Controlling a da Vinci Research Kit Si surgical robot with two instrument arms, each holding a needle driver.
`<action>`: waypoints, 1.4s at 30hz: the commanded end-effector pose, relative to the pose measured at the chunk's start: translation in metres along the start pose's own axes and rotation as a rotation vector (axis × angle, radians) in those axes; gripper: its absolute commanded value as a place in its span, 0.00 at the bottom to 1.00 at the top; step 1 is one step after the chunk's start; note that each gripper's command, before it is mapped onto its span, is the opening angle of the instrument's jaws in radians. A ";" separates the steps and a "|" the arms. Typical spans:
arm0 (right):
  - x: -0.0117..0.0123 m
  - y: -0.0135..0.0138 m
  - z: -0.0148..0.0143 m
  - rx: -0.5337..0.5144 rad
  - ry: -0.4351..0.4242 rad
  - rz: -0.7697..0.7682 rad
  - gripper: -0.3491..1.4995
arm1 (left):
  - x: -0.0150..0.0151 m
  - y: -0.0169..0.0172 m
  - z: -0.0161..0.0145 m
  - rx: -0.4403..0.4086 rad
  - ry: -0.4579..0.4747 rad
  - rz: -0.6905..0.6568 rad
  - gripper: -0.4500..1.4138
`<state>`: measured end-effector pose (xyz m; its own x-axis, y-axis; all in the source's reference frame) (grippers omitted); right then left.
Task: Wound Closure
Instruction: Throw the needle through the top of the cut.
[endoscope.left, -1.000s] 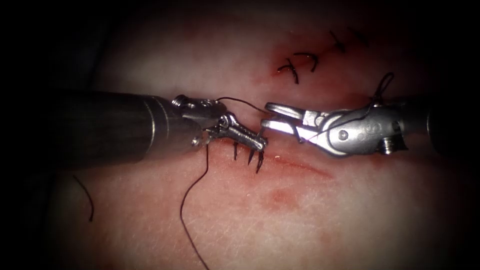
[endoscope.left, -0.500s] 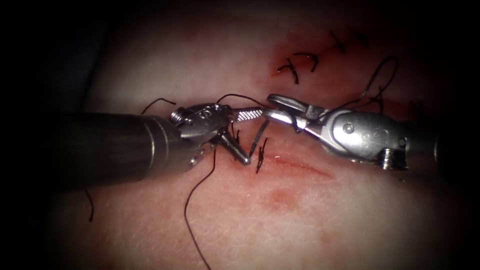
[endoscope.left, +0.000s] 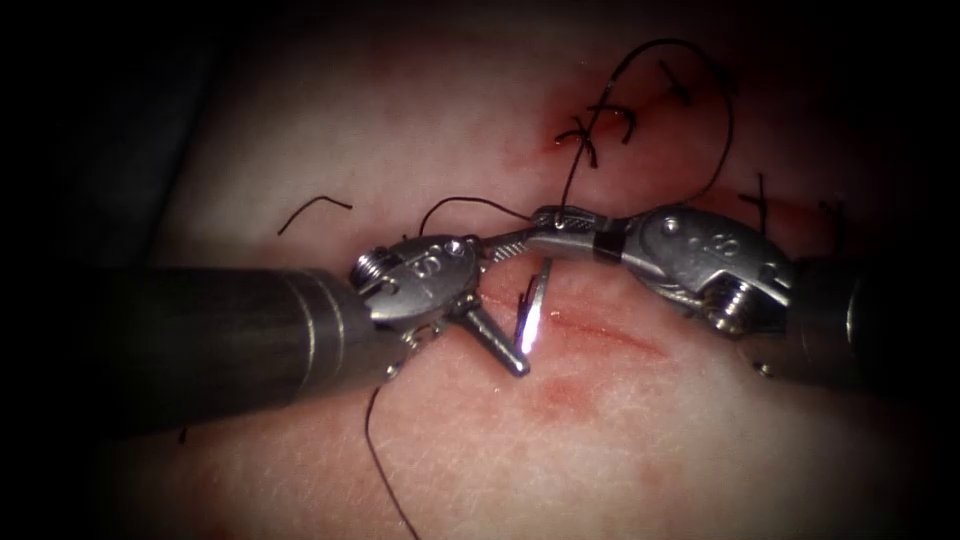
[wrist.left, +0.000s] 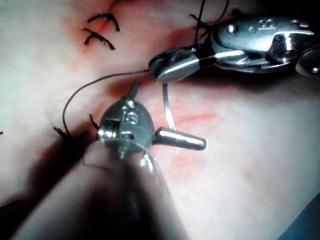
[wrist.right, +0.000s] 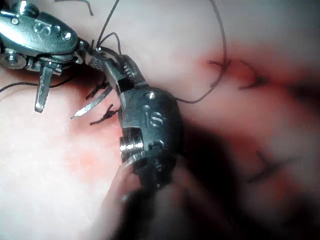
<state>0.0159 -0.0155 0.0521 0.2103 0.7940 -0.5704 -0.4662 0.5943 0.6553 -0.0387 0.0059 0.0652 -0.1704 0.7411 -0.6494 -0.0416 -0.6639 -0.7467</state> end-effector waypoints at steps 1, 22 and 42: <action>-0.0008 0.0015 0.0003 0.002 -0.012 0.037 0.00 | -0.0010 0.0001 0.0002 0.020 -0.012 0.016 0.91; -0.0026 0.0040 -0.0019 -0.054 0.051 -0.043 0.00 | -0.0051 0.0022 0.0019 -0.023 -0.047 0.129 0.89; -0.0010 0.0036 -0.0003 -0.246 0.206 -0.349 0.00 | -0.0099 0.0012 0.0056 0.069 -0.194 0.235 0.43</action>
<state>0.0134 -0.0143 0.0539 0.2482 0.4456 -0.8601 -0.5895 0.7741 0.2309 -0.0421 -0.0028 0.0712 -0.3770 0.5316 -0.7585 -0.0436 -0.8282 -0.5588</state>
